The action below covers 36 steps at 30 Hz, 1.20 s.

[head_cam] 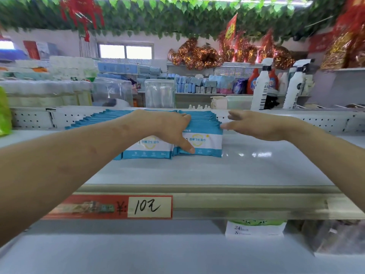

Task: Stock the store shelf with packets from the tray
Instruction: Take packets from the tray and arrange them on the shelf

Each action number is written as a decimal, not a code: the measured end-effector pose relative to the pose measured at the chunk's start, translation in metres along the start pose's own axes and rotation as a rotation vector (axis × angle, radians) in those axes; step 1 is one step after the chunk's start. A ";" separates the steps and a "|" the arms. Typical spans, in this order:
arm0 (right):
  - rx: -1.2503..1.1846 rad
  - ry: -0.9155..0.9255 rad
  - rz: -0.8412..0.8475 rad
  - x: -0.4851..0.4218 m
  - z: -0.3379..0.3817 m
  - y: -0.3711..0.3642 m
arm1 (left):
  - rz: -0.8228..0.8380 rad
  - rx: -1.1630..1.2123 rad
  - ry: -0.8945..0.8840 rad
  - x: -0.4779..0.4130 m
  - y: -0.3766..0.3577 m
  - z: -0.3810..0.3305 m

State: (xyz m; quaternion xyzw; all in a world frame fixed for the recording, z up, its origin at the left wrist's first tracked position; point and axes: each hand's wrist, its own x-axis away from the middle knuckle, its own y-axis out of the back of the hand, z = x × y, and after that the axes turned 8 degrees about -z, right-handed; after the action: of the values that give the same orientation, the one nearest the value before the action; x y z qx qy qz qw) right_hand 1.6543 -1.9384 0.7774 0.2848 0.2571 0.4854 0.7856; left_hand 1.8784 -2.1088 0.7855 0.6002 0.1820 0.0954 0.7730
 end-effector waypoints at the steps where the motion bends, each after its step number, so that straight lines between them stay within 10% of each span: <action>1: -0.120 -0.028 -0.037 -0.003 -0.007 0.000 | -0.001 0.005 -0.005 0.000 0.000 0.000; 17: -0.851 -0.455 -0.162 -0.057 0.034 -0.074 | -0.045 0.035 -0.033 -0.005 -0.008 -0.004; 30: -0.855 -0.423 -0.197 -0.049 0.045 -0.072 | -0.071 0.244 0.001 0.019 0.009 0.008; 36: -0.583 -0.228 -0.364 -0.060 0.055 -0.055 | -0.186 0.282 0.318 0.085 0.025 0.128</action>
State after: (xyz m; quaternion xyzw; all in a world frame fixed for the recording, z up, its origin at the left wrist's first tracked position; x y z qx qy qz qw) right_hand 1.7023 -2.0243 0.7854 0.0505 0.0651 0.3556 0.9310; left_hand 2.0090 -2.1851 0.8221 0.6603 0.3673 0.0908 0.6487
